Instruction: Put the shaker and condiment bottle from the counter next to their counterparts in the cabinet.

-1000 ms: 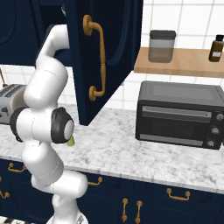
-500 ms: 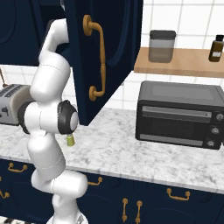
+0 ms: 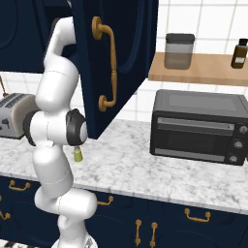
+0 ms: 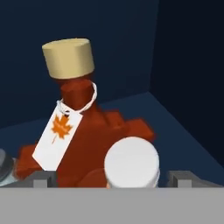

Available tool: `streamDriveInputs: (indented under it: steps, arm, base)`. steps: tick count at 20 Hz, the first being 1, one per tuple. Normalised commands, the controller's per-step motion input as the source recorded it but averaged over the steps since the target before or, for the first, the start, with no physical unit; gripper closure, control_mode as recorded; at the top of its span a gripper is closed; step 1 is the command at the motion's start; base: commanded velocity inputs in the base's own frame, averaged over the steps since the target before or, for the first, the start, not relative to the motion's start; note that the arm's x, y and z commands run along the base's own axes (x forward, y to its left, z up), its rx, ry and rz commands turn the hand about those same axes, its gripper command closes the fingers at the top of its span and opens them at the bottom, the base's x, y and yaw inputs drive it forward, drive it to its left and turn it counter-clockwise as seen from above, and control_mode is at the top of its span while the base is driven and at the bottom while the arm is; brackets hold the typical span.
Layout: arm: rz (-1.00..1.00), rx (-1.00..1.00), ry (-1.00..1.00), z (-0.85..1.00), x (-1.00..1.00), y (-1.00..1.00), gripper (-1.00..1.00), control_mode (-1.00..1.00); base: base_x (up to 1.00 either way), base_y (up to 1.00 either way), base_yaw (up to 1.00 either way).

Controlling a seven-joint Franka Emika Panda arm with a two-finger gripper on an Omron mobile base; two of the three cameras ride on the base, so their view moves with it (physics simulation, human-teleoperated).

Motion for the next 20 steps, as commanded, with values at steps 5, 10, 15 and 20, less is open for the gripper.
streamDriveInputs:
  steps: [5,10,15,20]
  arm:
    - [0.0,0.0,-0.22,-0.07,-0.86,-0.04,-1.0,-1.0]
    - [0.0,0.0,-0.18,-0.42,-1.0,0.0,-1.0,-1.0]
    - [-0.01,0.01,-0.11,-0.63,-1.0,0.0,-1.0,-1.0]
    - [-0.02,0.04,-0.14,-0.63,-1.0,0.0,-1.0,-1.0]
  base:
    - [0.0,0.0,0.0]
    - [0.0,0.0,0.0]
    - [0.0,0.0,0.0]
    - [0.0,0.0,0.0]
